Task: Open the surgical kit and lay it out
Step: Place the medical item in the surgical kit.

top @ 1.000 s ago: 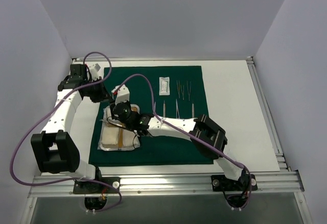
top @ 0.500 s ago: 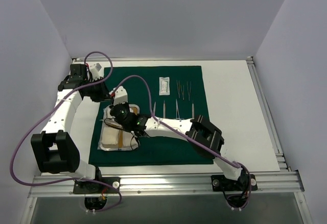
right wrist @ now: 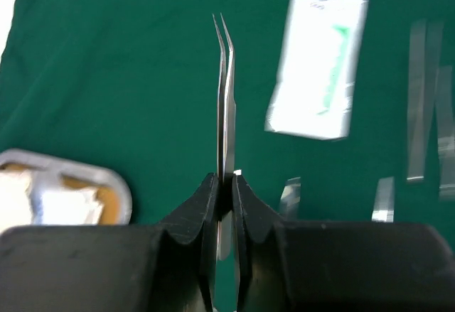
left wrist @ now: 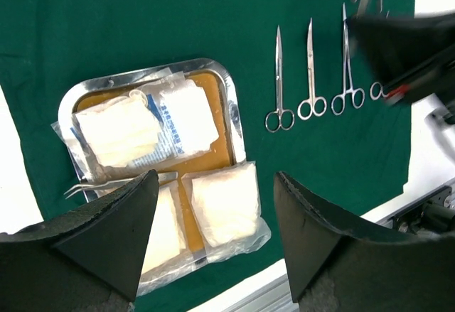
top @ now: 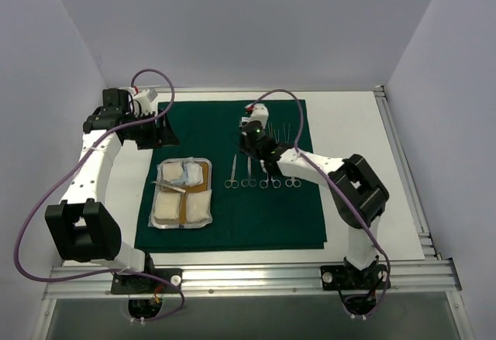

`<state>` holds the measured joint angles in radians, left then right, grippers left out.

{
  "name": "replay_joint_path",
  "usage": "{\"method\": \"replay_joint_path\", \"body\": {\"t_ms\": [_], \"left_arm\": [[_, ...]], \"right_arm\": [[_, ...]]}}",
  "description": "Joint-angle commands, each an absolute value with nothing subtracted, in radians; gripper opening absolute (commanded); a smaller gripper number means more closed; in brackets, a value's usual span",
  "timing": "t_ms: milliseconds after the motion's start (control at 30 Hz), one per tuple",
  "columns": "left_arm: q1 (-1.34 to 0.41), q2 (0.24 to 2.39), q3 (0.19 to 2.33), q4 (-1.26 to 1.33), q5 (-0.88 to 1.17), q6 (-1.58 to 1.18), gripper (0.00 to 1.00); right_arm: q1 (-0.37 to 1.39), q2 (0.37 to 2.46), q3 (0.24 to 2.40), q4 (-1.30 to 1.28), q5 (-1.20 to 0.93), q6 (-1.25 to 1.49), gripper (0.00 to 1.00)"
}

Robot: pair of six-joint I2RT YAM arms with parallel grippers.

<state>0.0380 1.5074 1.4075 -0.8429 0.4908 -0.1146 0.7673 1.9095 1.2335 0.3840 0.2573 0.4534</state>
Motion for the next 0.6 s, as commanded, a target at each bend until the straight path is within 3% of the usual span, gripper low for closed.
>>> {"method": "replay_joint_path", "body": {"t_ms": [0, 267, 567], "left_arm": [[0.04, 1.517, 1.439, -0.879, 0.503, -0.058, 0.75], [0.054, 1.526, 1.404, -0.859, 0.509, -0.034, 0.75], [0.066, 1.543, 1.396, -0.856, 0.526, -0.028, 0.74]], "right_arm": [[0.662, 1.796, 1.201, 0.348, 0.131, 0.425, 0.0], [0.349, 1.792, 1.192, 0.229, -0.029, 0.333, 0.0], [0.252, 1.917, 1.281, 0.161, -0.074, 0.267, 0.0]]}}
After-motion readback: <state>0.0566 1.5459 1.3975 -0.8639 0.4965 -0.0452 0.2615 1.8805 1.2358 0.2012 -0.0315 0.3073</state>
